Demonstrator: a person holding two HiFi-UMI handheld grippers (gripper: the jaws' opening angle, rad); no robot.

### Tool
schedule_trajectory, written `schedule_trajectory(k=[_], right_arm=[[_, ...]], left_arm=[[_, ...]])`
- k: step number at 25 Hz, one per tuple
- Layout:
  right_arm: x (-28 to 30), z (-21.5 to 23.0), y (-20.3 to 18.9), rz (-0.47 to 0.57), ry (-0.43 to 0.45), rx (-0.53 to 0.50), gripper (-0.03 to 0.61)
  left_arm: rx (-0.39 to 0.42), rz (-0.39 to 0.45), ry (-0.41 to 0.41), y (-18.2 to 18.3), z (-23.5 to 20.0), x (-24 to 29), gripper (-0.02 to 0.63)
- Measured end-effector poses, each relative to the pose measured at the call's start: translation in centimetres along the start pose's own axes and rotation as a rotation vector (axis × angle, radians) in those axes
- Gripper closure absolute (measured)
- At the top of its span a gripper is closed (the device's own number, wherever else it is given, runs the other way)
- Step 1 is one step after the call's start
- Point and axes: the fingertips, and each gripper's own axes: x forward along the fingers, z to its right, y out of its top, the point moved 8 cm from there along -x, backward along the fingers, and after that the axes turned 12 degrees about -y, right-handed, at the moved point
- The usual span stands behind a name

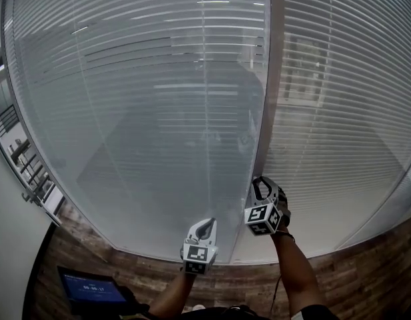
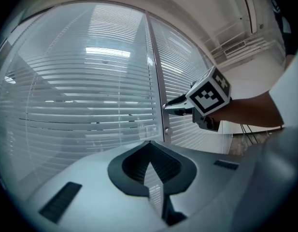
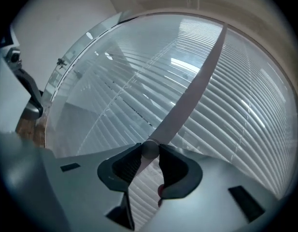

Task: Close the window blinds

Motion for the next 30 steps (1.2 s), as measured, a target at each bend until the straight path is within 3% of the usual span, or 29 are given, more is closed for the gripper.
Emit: schedule_trajectory(k=[11, 16, 19, 25, 27, 30], right_arm=[[0.6, -0.9, -0.9, 0.13, 0.057, -0.752, 0.456], [0.5, -1.0, -0.9, 0.164, 0.076, -0.96, 0.456], [0.5, -1.0, -0.9, 0.18, 0.082, -0.997, 0.456], [0.5, -1.2, -1.0, 0.193, 0.071, -0.978, 0.454], [0.2, -1.0, -1.3, 0.193, 0.071, -0.884, 0.453], [-0.7, -0.5, -1.3, 0.189, 0.054, -0.608, 0.409]], left_arm=[[0.003, -0.008, 0.009, -0.3, -0.6, 0.1, 0.614], [0.008, -0.01, 0.006, -0.2, -0.5, 0.3, 0.614], [0.01, -0.01, 0.009, -0.1, -0.5, 0.3, 0.614], [0.013, -0.018, 0.006, 0.0, -0.7, 0.4, 0.614], [0.017, -0.022, 0.006, -0.2, -0.7, 0.4, 0.614], [0.013, -0.027, 0.004, 0.0, -0.6, 0.4, 0.614]])
